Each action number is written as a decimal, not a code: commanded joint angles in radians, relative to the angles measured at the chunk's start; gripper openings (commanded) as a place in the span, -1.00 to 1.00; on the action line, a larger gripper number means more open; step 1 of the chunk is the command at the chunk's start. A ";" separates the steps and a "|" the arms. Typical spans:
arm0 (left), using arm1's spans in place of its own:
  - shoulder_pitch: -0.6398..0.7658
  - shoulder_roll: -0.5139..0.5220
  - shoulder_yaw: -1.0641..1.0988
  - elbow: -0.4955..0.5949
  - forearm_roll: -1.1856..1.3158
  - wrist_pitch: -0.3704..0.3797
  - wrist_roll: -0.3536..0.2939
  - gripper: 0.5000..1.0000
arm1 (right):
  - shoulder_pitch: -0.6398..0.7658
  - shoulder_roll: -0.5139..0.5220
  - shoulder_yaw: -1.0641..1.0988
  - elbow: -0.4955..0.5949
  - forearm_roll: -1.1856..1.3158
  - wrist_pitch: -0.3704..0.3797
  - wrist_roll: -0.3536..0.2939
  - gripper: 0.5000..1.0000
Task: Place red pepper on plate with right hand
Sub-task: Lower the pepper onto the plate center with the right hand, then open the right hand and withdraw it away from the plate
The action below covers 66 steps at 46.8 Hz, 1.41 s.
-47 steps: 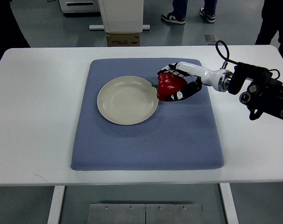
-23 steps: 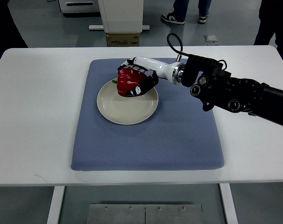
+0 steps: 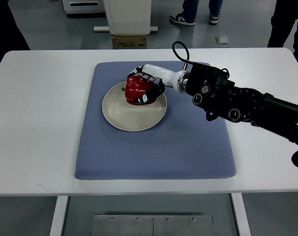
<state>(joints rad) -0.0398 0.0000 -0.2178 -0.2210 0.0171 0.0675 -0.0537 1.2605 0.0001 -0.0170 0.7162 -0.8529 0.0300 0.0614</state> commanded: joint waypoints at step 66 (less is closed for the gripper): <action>0.000 0.000 0.000 0.000 0.000 0.000 0.000 1.00 | -0.055 0.000 -0.001 0.045 0.054 -0.005 0.060 0.79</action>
<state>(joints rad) -0.0399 0.0000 -0.2177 -0.2209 0.0168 0.0675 -0.0537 1.2057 0.0000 -0.0191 0.7609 -0.8061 0.0246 0.1213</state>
